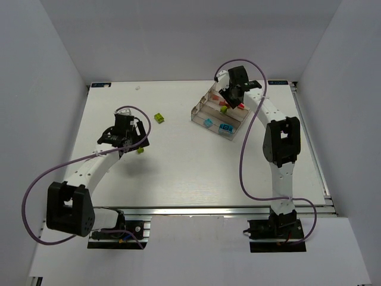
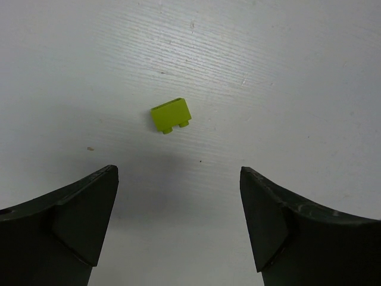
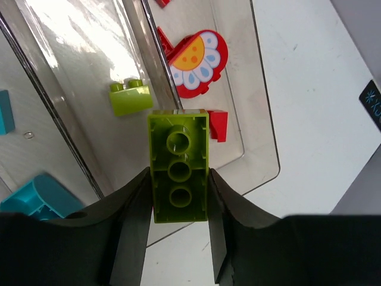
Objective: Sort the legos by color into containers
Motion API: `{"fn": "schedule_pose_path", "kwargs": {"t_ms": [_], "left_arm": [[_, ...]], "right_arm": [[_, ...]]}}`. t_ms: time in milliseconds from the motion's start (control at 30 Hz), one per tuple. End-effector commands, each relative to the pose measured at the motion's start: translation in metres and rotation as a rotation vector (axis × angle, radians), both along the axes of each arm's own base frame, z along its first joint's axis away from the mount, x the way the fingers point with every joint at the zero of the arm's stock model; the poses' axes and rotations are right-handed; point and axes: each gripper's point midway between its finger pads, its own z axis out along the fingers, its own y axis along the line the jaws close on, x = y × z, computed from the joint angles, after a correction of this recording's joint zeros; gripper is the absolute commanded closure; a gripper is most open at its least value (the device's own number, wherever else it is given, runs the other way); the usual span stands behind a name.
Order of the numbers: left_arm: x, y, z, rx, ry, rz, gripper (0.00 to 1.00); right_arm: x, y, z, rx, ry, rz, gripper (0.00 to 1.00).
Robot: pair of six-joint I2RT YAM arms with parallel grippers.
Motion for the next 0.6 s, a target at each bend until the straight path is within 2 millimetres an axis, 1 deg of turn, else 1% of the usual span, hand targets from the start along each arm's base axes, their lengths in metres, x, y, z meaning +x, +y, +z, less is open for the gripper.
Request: {"fn": "schedule_pose_path", "kwargs": {"t_ms": [0, 67, 133, 167, 267, 333, 400, 433, 467, 500, 533, 567], "left_arm": [[-0.003, -0.003, -0.010, -0.047, 0.040, -0.011, 0.07], [0.000, -0.004, -0.015, -0.070, 0.060, -0.015, 0.07], [0.001, 0.001, -0.025, -0.081, 0.100, 0.004, 0.06], [0.002, 0.000, -0.027, -0.085, 0.110, 0.006, 0.05], [0.008, 0.006, -0.026, -0.089, 0.110, 0.026, 0.04], [0.009, 0.005, -0.027, -0.094, 0.107, 0.025, 0.04], [0.010, 0.007, -0.030, -0.100, 0.113, 0.039, 0.04], [0.012, 0.006, -0.031, -0.102, 0.114, 0.037, 0.04], [0.012, 0.005, -0.033, -0.109, 0.122, 0.035, 0.04], [0.013, 0.004, -0.039, -0.107, 0.142, 0.036, 0.05], [0.016, 0.004, -0.038, -0.108, 0.141, 0.035, 0.05], [0.018, 0.003, -0.039, -0.110, 0.145, 0.037, 0.07]], "right_arm": [[0.003, 0.005, 0.010, -0.013, -0.001, 0.046, 0.57], [0.000, 0.004, 0.005, -0.003, 0.015, 0.051, 0.43], [-0.002, 0.000, 0.002, 0.002, 0.019, 0.041, 0.38], [-0.004, 0.001, 0.000, 0.009, 0.026, 0.047, 0.36], [-0.006, 0.000, -0.003, 0.036, 0.044, 0.045, 0.36], [-0.004, -0.003, 0.002, 0.046, 0.035, 0.032, 0.36], [-0.007, -0.002, 0.010, 0.079, 0.025, 0.016, 0.41], [-0.005, 0.003, 0.035, 0.132, -0.034, 0.022, 0.45], [-0.015, 0.002, 0.030, 0.155, -0.022, 0.016, 0.62], [-0.027, 0.008, 0.069, 0.247, -0.092, 0.024, 0.76], [-0.026, 0.022, 0.093, 0.345, -0.177, 0.069, 0.90], [-0.036, 0.023, 0.108, 0.407, -0.221, 0.084, 1.00]]}}
